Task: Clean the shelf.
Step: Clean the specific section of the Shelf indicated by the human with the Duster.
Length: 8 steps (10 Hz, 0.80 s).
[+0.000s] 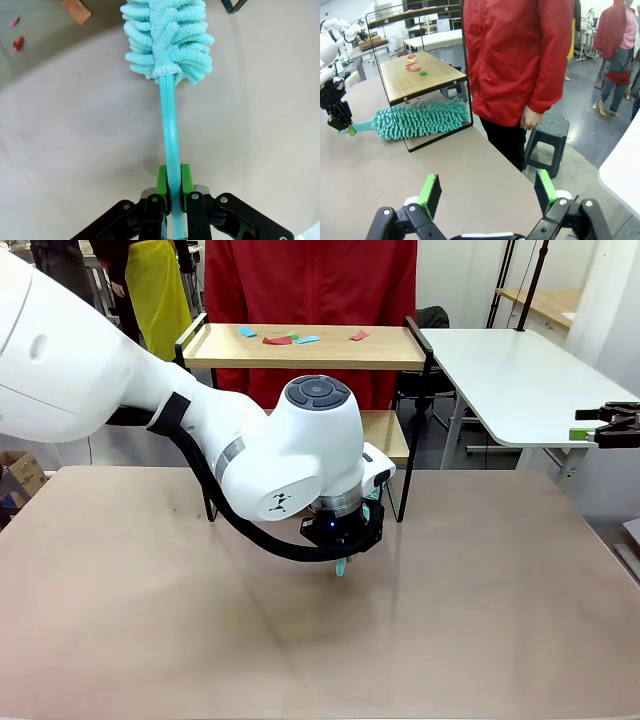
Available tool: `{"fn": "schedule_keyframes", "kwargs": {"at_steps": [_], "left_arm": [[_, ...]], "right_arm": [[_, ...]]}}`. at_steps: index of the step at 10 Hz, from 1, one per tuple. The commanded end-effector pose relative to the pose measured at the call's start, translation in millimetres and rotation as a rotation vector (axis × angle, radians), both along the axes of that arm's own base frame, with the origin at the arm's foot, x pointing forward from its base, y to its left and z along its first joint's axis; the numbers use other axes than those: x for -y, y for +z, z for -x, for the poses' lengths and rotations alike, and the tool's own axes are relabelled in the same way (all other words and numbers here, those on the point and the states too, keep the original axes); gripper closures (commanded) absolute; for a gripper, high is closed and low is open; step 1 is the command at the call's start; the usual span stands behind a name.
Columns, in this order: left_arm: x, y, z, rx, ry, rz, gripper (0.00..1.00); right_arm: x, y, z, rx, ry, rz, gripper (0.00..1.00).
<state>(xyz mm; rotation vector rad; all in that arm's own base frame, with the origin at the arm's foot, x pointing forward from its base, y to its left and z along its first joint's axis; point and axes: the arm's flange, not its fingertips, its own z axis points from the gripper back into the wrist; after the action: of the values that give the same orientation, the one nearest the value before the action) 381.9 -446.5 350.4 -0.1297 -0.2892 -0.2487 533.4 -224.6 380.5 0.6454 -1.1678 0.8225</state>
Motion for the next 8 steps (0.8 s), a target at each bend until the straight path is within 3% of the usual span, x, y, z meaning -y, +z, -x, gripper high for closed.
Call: {"fn": "schedule_keyframes", "kwargs": {"at_steps": [1, 4, 8], "left_arm": [[-2, 7, 2, 0.011, 0.018, 0.001, 0.87], [-11, -6, -2, 0.005, 0.049, 0.064, 0.87], [-27, -13, -4, -0.006, 0.091, 0.04, 0.87]], "right_arm": [[-2, 2, 1, 0.004, 0.002, -0.002, 0.0], [-2, 2, 1, 0.004, 0.002, -0.002, 0.0], [-2, 2, 1, 0.004, 0.002, -0.002, 0.0]]}}
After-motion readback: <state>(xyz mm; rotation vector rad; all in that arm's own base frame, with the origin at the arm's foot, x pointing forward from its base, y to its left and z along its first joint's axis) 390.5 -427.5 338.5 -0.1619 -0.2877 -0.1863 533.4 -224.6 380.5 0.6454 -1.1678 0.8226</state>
